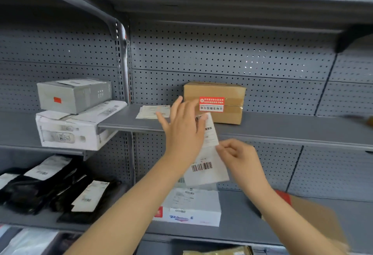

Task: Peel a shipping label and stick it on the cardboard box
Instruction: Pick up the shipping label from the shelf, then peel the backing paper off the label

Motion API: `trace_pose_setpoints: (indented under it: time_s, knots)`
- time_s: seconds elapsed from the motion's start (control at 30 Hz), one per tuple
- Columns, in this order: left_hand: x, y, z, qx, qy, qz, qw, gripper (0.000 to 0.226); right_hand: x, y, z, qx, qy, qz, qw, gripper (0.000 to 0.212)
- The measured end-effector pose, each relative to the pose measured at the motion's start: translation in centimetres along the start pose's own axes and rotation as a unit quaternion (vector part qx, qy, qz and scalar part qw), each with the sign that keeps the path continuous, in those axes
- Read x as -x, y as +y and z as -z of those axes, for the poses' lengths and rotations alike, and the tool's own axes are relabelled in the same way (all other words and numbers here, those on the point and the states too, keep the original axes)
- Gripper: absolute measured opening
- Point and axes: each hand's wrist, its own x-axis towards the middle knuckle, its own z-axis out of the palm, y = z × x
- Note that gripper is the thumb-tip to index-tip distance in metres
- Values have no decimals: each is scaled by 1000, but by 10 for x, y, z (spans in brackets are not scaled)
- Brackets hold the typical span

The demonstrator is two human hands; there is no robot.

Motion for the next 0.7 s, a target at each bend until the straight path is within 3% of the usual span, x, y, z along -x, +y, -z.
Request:
trace_pose_setpoints:
  time_s: [0.07,0.13,0.3,0.7]
  knots:
    - [14,19,3,44,-35,35,998,14,25,2,17,-17,-20,-16,1000,16]
    - [30,34,7,70,-74,39,994,15,46,2,36,-42,-55,-39,997,13]
    - [69,61,23,63,-160,-31,985,12,75,-15,84,-126,-58,-56,989,10]
    - [105,104,55,-29,-186,-123,974,13,112,-32,116,-142,-77,-33,986,10]
